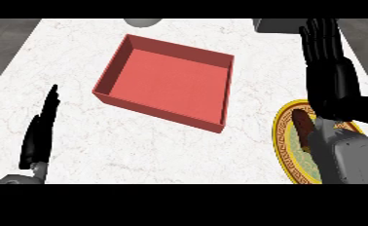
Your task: Pick the sweet potato from the plate and place it in the cardboard box
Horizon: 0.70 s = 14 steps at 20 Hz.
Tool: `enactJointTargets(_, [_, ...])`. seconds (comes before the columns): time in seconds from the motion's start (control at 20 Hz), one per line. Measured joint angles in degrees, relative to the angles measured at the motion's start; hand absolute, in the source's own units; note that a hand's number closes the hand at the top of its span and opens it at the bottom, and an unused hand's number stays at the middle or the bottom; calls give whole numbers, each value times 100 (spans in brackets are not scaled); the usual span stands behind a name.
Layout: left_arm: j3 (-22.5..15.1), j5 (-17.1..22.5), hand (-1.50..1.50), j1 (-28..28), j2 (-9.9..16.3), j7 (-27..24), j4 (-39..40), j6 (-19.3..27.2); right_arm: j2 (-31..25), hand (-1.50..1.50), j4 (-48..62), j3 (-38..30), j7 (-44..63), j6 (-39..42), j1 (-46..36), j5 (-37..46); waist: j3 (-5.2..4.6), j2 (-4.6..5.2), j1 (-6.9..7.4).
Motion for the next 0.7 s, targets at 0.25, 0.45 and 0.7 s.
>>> enactJointTargets(0.25, [54, -51, 0, 111, -23, -32, -445, -183, -334, -150, 253, -393, -206, 623, -141, -325, 24, 146, -106])
enactJointTargets(0.45, [-88, 13, 0, 72, -90, -15, -591, -394, -1140, -150, 832, -545, -91, 482, 85, 566, -11, 239, -202])
enactJointTargets(0.7, [-104, 78, 0, 121, -124, 84, -748, -639, -780, -150, 1399, -1009, -731, -19, 520, 579, 25, 223, -188])
